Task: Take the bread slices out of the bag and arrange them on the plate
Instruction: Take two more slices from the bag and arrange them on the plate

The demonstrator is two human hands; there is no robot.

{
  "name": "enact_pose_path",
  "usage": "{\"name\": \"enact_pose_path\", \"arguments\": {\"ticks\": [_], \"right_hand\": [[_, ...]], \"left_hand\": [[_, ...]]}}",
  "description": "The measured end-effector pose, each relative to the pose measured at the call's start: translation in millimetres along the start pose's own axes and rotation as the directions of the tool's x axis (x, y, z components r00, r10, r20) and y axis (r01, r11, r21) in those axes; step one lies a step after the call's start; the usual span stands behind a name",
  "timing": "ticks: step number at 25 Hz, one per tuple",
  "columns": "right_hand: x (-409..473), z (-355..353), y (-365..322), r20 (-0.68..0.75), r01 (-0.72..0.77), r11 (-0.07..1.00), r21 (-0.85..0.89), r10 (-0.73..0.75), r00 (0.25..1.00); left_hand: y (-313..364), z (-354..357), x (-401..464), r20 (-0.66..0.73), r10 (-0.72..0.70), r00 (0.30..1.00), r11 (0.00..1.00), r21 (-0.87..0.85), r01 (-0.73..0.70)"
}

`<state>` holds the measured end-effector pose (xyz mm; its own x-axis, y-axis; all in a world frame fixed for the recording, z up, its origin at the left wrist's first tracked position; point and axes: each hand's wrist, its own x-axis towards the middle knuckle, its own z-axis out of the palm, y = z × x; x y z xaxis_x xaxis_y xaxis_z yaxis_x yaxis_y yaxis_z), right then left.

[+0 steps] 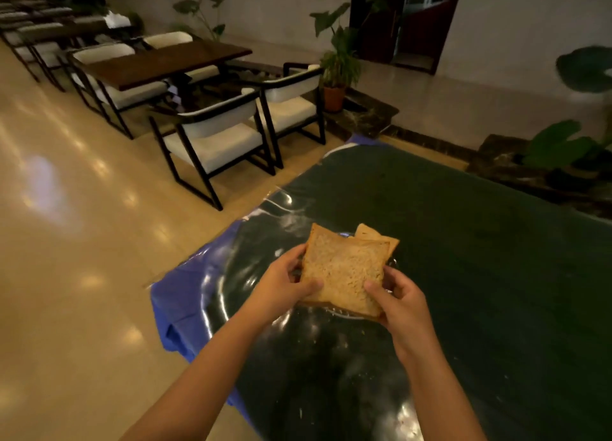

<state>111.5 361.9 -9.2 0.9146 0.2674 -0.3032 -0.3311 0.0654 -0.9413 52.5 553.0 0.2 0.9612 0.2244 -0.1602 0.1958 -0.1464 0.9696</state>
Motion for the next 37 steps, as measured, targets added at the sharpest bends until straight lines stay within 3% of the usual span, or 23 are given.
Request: {"name": "enact_pose_path", "arguments": {"ticks": [7, 11, 18, 23, 29, 37], "right_hand": [[48, 29, 33, -0.187, -0.050, 0.999, -0.020, 0.045, 0.981], [62, 59, 56, -0.353, -0.099, 0.995, -0.024, 0.084, 0.932], [78, 81, 94, -0.555, -0.146, 0.989, -0.030, 0.105, 0.825], [115, 60, 103, -0.630, -0.175, 0.973, -0.150, 0.042, 0.776], [151, 35, 118, -0.711, -0.230, 0.941, -0.248, -0.016, 0.703], [156, 32, 136, -0.682, -0.339, 0.839, -0.426, -0.051, 0.729]], "left_hand": [[-33, -24, 68, 0.154, -0.056, 0.986, 0.998, -0.013, 0.059], [-64, -44, 104, 0.281, -0.050, 0.959, 0.998, 0.044, 0.039], [-112, -43, 149, 0.372, -0.127, 0.920, 0.977, 0.207, 0.051], [-118, -9, 187, 0.320, -0.046, 0.946, 0.989, 0.145, -0.001], [-141, 26, 218, 0.288, -0.010, 0.958, 0.965, 0.255, -0.066], [-149, 31, 226, 0.286, 0.076, 0.955, 0.913, 0.366, -0.182]]}}
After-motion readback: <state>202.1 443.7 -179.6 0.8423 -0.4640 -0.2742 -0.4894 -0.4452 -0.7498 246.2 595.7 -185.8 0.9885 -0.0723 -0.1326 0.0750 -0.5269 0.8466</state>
